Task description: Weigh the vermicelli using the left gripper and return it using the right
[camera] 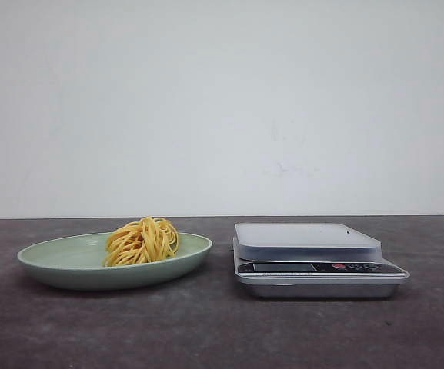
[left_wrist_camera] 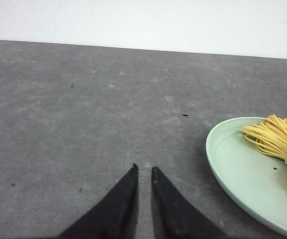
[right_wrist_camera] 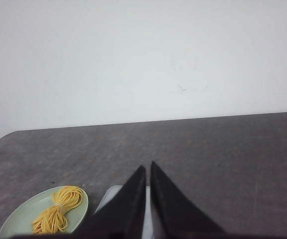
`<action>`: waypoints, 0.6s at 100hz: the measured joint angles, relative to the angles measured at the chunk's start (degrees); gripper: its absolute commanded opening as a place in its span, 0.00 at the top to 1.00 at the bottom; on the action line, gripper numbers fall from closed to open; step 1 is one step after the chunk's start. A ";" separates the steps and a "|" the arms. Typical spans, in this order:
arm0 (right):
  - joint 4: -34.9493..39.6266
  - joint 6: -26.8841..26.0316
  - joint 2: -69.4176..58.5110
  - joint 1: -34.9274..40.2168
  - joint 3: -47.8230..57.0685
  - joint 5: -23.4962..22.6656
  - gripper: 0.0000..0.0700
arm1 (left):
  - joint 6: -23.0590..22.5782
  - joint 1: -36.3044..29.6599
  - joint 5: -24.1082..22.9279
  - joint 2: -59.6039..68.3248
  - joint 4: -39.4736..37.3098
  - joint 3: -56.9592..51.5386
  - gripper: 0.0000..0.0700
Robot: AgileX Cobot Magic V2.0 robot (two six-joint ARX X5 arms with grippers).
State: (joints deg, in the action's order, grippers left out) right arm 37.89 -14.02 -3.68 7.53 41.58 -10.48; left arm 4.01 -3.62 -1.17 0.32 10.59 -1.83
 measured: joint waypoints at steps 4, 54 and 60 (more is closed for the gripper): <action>0.00 0.00 0.00 0.00 0.00 0.00 0.99 | 0.00 0.00 0.00 0.00 0.00 0.00 0.98; -10.05 12.94 0.33 -3.69 -7.93 3.34 0.99 | 0.00 0.00 0.00 0.00 0.00 0.00 0.98; -14.25 14.78 0.66 -4.85 -12.04 3.41 0.99 | 0.00 0.00 0.00 0.00 0.00 0.00 0.98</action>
State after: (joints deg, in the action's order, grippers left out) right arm 23.64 0.75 -3.03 2.68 29.54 -7.07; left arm 4.01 -3.62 -1.17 0.32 10.59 -1.83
